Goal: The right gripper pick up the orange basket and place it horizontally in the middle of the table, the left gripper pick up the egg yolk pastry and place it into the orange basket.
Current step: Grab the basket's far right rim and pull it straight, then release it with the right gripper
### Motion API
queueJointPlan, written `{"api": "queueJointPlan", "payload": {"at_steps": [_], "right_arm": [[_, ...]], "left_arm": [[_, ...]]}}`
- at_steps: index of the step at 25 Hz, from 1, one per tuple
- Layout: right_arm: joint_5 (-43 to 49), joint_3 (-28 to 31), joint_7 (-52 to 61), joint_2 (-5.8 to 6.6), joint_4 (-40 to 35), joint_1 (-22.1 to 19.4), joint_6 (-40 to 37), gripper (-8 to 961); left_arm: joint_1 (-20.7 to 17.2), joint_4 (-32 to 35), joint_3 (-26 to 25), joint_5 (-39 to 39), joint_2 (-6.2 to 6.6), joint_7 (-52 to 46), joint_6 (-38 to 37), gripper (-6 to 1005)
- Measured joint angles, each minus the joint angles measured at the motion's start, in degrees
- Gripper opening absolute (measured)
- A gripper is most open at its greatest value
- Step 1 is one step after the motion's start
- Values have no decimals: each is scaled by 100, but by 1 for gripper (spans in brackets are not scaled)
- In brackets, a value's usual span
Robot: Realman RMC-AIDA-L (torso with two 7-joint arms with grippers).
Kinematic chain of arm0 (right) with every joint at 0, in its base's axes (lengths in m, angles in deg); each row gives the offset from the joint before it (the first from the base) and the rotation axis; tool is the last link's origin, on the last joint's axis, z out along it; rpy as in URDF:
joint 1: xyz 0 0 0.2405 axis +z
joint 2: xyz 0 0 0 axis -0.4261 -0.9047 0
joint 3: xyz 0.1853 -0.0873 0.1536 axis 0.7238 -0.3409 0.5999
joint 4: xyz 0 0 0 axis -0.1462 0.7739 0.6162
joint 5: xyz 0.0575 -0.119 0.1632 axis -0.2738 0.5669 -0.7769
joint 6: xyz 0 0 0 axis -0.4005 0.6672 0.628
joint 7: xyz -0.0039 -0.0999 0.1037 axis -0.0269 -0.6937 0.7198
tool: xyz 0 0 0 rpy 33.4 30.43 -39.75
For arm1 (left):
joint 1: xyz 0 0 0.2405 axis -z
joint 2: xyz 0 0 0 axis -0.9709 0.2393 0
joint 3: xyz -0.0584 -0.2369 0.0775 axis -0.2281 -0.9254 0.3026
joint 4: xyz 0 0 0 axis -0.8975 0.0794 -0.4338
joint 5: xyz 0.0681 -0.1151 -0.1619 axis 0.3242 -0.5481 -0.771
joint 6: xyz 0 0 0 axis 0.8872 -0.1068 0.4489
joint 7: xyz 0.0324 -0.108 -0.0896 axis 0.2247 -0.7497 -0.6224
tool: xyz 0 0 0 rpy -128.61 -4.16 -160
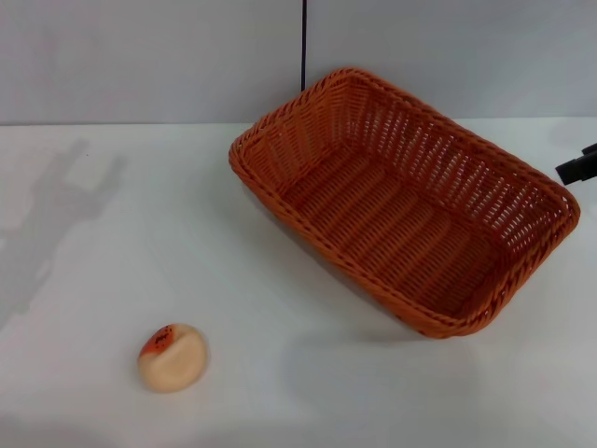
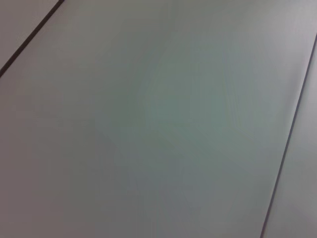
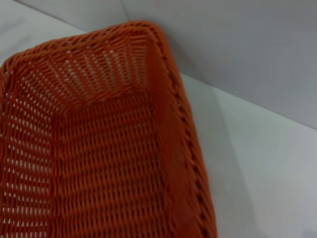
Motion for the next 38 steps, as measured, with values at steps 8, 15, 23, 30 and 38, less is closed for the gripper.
{"api": "queueJointPlan", "payload": {"at_steps": [8, 15, 23, 30, 38], "right_arm": [[262, -175, 34, -231, 27, 92, 87, 582], [894, -174, 40, -516, 36, 234, 293, 580], [900, -224, 2, -606, 40, 265, 396, 441], [877, -379, -3, -662, 50, 274, 470, 223], [717, -377, -11, -688, 22, 226, 444, 191]], "left_arm": [[12, -2, 15, 0, 0, 15, -84, 801], [81, -19, 15, 0, 0, -2, -156, 801], [124, -37, 15, 0, 0, -4, -247, 802], [133, -34, 14, 0, 0, 4, -285, 802], [90, -33, 14, 0, 0, 13, -281, 802]]}}
